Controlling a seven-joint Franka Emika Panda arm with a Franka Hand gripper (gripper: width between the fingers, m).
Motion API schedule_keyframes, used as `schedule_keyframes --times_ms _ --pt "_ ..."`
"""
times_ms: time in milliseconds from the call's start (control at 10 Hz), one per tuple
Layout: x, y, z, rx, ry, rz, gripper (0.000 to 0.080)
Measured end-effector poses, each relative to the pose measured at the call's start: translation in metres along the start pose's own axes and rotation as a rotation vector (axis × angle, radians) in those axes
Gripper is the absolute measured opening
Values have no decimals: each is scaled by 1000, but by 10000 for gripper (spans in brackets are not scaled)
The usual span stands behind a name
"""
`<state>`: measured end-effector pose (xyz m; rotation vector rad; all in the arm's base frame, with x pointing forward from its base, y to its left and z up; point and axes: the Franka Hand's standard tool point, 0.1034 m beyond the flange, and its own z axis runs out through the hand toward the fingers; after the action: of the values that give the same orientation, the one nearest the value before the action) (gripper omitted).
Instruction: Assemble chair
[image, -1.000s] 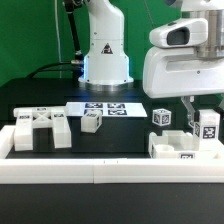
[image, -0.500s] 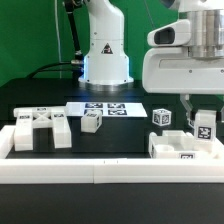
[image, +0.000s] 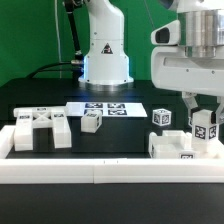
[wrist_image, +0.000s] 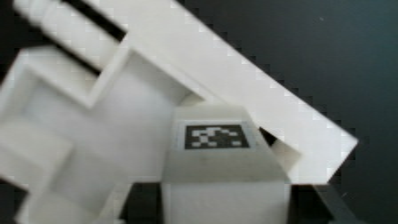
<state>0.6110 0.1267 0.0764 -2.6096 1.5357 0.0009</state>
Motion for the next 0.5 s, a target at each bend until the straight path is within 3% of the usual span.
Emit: schedule_keyframes --times_ms 500 --pt "-3 -1 0 6 -15 370 290"
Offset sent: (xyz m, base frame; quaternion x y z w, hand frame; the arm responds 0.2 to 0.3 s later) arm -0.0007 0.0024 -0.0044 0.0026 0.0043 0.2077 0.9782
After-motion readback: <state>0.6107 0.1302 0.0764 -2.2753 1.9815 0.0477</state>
